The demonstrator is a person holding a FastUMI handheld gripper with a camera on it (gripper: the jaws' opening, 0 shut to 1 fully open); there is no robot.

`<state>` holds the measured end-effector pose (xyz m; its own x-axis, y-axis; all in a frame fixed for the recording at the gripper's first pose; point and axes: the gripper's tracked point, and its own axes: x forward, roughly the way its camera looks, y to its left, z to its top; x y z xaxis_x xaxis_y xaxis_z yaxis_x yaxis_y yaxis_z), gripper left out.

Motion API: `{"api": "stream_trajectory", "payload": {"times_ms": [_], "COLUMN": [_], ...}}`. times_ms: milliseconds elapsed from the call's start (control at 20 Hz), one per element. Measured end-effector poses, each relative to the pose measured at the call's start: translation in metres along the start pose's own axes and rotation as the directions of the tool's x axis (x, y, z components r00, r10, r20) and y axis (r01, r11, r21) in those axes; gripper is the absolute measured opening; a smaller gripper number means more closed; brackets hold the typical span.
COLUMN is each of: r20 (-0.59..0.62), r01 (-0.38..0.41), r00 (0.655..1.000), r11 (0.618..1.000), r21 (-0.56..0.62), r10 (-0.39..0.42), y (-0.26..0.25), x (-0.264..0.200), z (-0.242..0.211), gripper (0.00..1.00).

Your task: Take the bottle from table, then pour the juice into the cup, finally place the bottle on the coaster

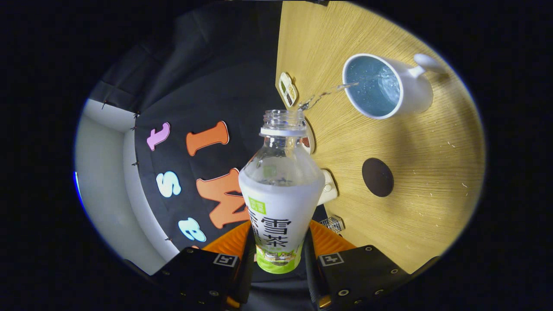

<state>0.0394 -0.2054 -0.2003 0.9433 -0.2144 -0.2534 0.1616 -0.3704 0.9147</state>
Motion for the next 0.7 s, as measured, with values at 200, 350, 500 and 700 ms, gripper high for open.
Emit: {"api": "stream_trajectory", "payload": {"times_ms": [200,350,500,700], "r20": [0.002,0.009,0.012,0.014], "r01": [-0.009,-0.007,-0.011,-0.014], "r00": [1.000,1.000,1.000,1.000], "r11": [1.000,0.999,0.998,0.997], "r21": [0.029,0.038,0.057,0.081], "r10": [0.009,0.006,0.011,0.013], "y": [0.005,0.006,0.008,0.010], "x": [-0.002,-0.003,-0.002,-0.004], "z": [0.002,0.004,0.008,0.012], "gripper": [0.53,0.53,0.53,0.53]}}
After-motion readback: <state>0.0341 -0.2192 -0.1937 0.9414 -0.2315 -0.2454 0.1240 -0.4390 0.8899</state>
